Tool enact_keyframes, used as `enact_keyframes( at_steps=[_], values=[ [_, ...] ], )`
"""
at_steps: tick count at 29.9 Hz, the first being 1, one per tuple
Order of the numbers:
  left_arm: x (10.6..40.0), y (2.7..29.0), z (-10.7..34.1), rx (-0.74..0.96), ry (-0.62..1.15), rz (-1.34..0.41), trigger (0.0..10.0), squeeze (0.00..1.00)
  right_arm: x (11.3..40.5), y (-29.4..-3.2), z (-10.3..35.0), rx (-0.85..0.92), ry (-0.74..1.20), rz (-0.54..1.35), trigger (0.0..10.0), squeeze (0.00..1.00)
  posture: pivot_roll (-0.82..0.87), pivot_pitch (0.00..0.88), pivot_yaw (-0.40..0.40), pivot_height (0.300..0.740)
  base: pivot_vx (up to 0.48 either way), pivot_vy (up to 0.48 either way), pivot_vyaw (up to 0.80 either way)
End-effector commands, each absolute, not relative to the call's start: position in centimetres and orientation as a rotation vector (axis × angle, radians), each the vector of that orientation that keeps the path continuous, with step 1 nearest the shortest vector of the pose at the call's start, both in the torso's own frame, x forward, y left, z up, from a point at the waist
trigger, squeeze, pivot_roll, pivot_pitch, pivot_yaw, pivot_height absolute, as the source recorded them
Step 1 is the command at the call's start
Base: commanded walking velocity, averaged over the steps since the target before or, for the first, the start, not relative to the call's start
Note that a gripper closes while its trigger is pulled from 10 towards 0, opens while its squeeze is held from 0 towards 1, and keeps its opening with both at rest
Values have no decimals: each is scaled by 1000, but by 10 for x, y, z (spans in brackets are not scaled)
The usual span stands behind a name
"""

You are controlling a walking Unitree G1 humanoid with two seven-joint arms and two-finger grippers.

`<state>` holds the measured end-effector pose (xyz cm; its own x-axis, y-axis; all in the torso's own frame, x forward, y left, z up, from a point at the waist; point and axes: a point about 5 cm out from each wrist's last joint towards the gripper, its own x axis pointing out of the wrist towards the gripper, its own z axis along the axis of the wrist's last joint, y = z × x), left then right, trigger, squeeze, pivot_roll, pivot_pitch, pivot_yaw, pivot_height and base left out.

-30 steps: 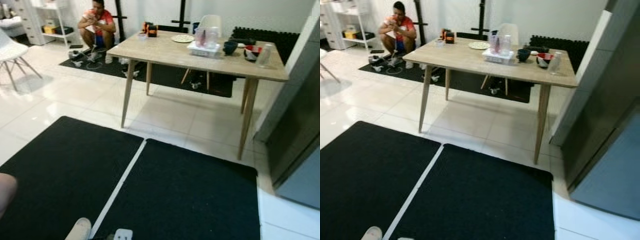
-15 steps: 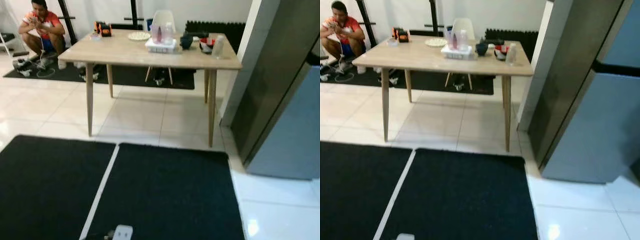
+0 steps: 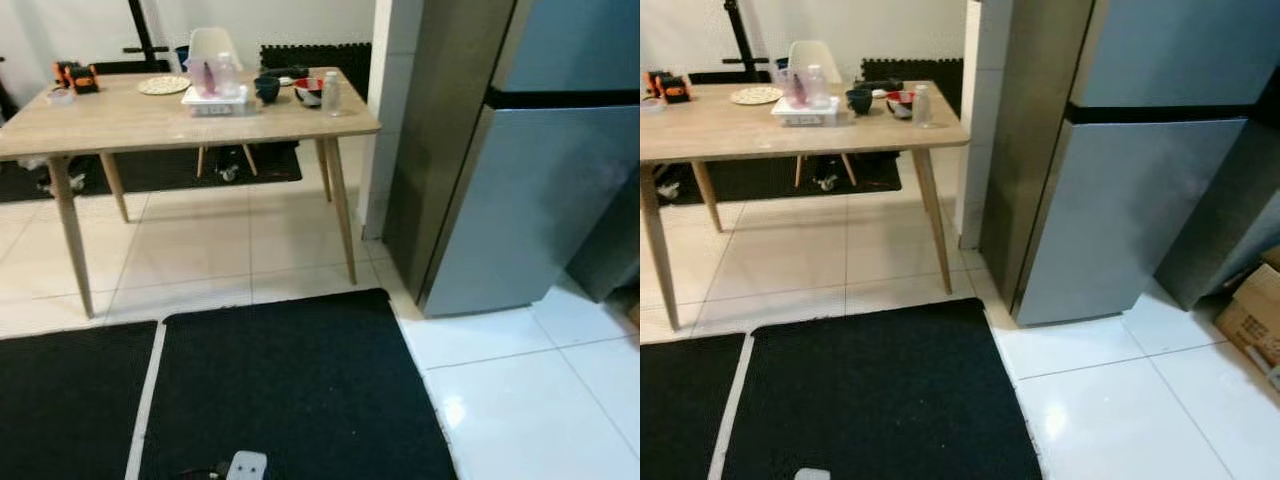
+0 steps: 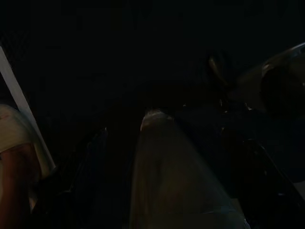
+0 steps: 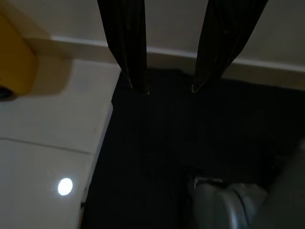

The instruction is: Restocking fridge

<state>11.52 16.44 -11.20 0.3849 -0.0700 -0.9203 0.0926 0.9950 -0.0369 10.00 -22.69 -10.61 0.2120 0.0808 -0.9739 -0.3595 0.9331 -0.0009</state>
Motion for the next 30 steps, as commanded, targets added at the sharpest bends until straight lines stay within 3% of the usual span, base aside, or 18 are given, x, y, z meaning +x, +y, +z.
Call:
enact_keyframes(
  at_steps=[1, 30],
  values=[
    [111, 163, -113, 25, 1190, -113, 10000, 0, 104, -227, -105, -239, 1310, 302, 10000, 0, -97, 0, -9, 740, 0, 0, 0],
    [111, 163, -113, 33, 1193, -123, 10000, 0, 107, -228, -104, -236, 1302, 320, 10000, 0, -88, 0, -17, 740, 270, 0, 0]
  ],
)
